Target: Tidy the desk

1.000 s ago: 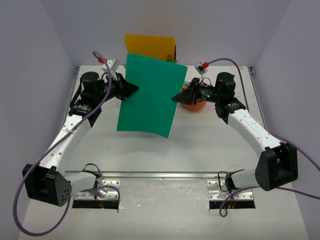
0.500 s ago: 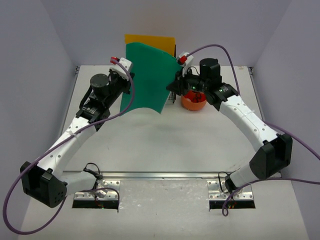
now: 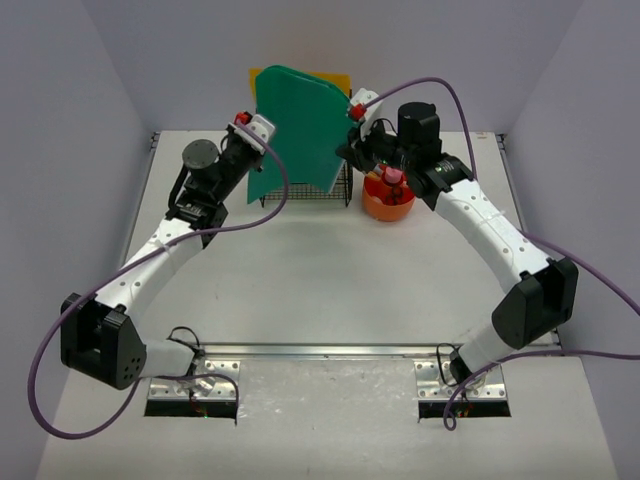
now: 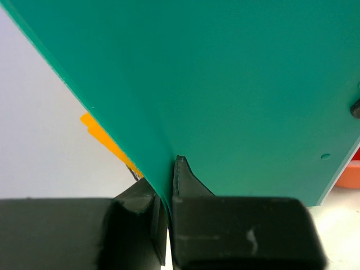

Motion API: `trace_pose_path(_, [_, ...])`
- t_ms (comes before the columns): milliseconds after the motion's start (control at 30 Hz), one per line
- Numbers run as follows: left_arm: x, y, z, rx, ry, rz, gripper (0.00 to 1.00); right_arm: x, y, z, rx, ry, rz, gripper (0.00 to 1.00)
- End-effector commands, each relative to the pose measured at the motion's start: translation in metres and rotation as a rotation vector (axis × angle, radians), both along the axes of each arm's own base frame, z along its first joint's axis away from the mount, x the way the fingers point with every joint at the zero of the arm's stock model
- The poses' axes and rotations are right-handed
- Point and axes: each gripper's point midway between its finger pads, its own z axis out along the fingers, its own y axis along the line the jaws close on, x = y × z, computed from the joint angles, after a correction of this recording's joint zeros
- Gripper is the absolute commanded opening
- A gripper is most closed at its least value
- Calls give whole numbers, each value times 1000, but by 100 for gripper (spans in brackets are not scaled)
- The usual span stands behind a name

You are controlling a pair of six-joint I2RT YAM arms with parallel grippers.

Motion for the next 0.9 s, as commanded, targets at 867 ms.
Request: trace_pose_path(867, [61, -39, -72, 111, 6, -304, 0, 27, 46, 30, -85, -403, 180, 0])
